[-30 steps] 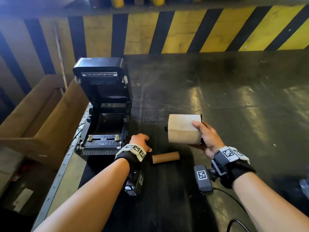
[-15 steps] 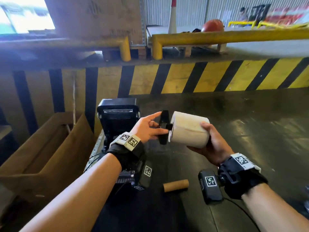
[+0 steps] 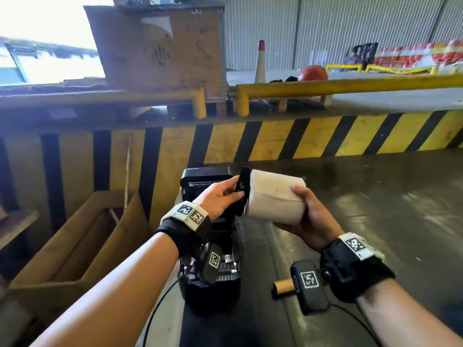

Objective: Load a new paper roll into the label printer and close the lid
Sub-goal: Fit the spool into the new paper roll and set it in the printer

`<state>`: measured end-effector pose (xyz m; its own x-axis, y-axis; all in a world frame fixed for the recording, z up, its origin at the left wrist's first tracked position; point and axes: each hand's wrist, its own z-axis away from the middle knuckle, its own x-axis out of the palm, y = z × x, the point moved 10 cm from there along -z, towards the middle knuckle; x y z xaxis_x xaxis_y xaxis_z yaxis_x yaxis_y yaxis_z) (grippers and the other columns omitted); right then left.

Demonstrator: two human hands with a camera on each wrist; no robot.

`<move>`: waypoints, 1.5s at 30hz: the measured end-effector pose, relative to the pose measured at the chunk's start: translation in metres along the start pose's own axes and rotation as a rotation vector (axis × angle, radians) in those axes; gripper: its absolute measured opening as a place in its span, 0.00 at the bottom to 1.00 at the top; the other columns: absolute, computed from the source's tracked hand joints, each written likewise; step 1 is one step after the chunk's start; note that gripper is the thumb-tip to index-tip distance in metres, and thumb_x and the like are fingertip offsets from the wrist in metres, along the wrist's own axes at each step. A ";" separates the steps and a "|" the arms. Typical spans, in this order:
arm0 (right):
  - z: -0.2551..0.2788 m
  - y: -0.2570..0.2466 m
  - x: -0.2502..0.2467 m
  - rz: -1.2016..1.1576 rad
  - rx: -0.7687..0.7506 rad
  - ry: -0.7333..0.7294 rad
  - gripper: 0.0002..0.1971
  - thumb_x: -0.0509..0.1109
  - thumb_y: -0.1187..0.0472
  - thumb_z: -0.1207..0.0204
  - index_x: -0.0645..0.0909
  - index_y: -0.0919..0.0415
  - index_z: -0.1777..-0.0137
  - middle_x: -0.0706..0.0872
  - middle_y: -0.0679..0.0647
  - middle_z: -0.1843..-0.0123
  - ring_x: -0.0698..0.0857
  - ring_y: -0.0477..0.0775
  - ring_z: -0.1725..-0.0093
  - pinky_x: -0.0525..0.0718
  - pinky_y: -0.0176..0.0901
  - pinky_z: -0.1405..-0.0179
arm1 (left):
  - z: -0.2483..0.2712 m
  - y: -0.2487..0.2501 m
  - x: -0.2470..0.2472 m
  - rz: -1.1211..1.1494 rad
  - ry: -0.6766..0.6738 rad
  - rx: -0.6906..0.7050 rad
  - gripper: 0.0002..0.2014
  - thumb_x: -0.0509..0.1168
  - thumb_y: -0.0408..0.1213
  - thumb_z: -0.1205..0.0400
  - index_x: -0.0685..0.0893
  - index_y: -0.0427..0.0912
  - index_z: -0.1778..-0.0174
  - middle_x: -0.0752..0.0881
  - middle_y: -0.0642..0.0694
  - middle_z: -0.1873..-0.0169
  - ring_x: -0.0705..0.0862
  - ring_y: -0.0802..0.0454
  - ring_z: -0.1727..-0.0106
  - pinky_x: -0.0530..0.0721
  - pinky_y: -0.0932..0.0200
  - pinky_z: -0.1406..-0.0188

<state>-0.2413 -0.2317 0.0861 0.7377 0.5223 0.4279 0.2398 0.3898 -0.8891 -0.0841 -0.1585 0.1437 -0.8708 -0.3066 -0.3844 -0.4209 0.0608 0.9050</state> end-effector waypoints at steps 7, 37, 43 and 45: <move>0.011 -0.002 0.025 0.081 -0.152 0.122 0.19 0.70 0.48 0.31 0.81 0.52 0.41 0.84 0.56 0.44 0.84 0.57 0.49 0.87 0.51 0.63 | 0.014 -0.003 -0.036 0.123 0.129 0.036 0.22 0.67 0.24 0.22 0.78 0.51 0.37 0.82 0.49 0.65 0.84 0.61 0.68 0.84 0.72 0.65; -0.007 0.018 0.094 0.123 -0.238 0.119 0.19 0.73 0.50 0.32 0.81 0.51 0.40 0.85 0.60 0.38 0.84 0.62 0.41 0.87 0.53 0.61 | 0.032 -0.048 -0.103 0.310 0.335 -0.236 0.08 0.68 0.35 0.21 0.91 0.45 0.62 0.91 0.34 0.54 0.89 0.34 0.48 0.86 0.37 0.41; -0.025 0.008 0.093 0.144 -0.304 0.172 0.23 0.76 0.46 0.41 0.83 0.48 0.43 0.86 0.60 0.40 0.84 0.65 0.38 0.86 0.66 0.45 | 0.017 -0.053 -0.110 0.216 0.375 -0.299 0.06 0.71 0.42 0.24 0.92 0.48 0.57 0.92 0.41 0.53 0.89 0.43 0.48 0.87 0.43 0.43; -0.029 0.008 0.092 0.155 -0.324 0.188 0.25 0.76 0.44 0.44 0.84 0.47 0.45 0.87 0.59 0.40 0.83 0.65 0.37 0.82 0.72 0.40 | 0.016 -0.049 -0.107 0.251 0.343 -0.309 0.08 0.70 0.38 0.22 0.91 0.43 0.51 0.90 0.40 0.51 0.88 0.43 0.48 0.87 0.44 0.43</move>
<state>-0.1534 -0.2021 0.1143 0.8762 0.3963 0.2742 0.2810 0.0420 -0.9588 0.0257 -0.1134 0.1377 -0.7801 -0.6151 -0.1144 -0.0707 -0.0950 0.9930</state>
